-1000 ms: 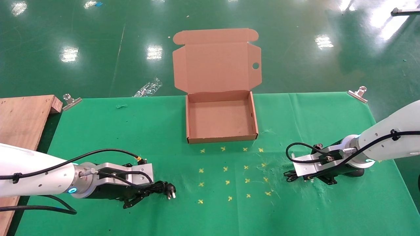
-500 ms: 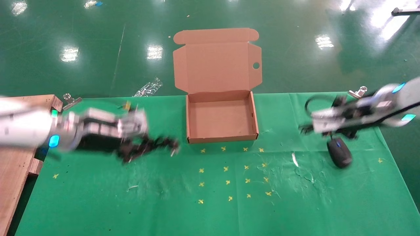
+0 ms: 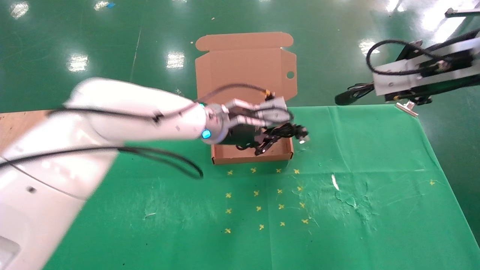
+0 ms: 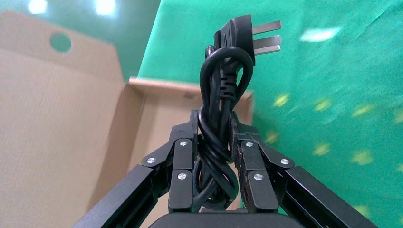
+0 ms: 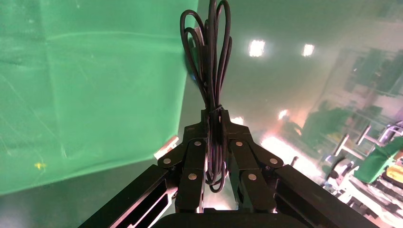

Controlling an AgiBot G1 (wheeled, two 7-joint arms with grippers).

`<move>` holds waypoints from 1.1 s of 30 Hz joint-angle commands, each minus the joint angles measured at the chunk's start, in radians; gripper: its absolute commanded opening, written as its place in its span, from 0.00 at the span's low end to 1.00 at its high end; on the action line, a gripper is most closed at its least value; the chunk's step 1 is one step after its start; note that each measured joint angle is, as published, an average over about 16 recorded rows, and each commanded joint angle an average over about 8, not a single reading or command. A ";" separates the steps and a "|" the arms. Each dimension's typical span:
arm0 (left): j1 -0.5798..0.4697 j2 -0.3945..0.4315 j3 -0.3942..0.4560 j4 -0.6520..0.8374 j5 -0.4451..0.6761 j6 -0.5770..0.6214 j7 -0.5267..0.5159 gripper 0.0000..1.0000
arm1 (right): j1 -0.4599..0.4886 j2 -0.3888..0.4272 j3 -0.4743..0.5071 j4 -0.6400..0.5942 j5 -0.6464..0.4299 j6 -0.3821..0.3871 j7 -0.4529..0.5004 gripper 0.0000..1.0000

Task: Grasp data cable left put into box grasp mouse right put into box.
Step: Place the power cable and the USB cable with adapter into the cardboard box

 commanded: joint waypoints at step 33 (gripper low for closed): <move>-0.173 -0.150 0.379 0.203 -0.111 -0.312 -0.354 1.00 | 0.050 -0.163 -0.034 -0.001 0.145 0.125 -0.093 0.00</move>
